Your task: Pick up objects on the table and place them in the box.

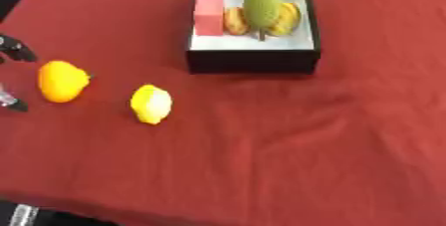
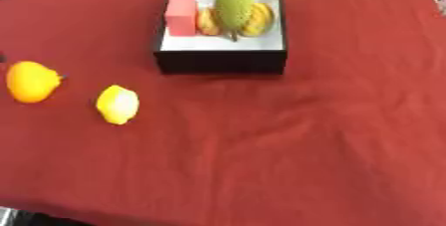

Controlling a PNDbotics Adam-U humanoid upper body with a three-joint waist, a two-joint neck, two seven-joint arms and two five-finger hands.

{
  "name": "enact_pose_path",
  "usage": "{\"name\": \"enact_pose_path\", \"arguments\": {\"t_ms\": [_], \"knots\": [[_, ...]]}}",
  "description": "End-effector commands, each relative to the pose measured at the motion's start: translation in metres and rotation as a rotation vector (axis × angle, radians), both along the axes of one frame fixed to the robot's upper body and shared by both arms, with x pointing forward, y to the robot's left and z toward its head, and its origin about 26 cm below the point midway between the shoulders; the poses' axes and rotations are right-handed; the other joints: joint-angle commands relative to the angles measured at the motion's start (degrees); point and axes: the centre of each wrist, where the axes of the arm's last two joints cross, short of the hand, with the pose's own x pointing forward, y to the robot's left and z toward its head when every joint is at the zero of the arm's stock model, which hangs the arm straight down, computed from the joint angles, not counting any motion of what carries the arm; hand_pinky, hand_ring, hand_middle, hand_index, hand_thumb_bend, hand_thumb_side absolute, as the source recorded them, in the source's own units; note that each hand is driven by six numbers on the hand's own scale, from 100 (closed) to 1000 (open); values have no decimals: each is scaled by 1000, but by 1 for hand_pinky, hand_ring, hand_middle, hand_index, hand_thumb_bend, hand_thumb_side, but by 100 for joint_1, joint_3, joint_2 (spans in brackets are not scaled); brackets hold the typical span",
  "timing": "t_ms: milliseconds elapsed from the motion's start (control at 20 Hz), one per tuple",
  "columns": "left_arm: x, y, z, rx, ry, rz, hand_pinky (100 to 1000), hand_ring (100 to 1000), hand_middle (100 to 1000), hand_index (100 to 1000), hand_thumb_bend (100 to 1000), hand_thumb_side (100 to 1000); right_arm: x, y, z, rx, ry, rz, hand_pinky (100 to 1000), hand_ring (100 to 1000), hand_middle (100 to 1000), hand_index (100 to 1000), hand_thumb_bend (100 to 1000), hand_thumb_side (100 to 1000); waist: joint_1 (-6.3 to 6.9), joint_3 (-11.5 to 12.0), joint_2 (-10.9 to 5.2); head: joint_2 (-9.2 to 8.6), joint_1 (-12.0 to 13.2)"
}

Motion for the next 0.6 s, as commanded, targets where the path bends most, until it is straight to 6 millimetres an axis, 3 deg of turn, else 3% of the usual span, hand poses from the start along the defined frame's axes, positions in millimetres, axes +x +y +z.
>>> {"name": "enact_pose_path", "arguments": {"t_ms": [50,600], "knots": [[2,1,11,22,-44,15,838,859,788,829,737,160,-3,3,10,-14,-26,14,822,793,702,857,266,270,-2,3,-112,5,29],[15,-15,-2,-22,-124,19,811,819,756,817,708,140,-3,4,10,-8,-17,18,822,792,701,857,262,276,-24,-10,-91,-49,21]]}}
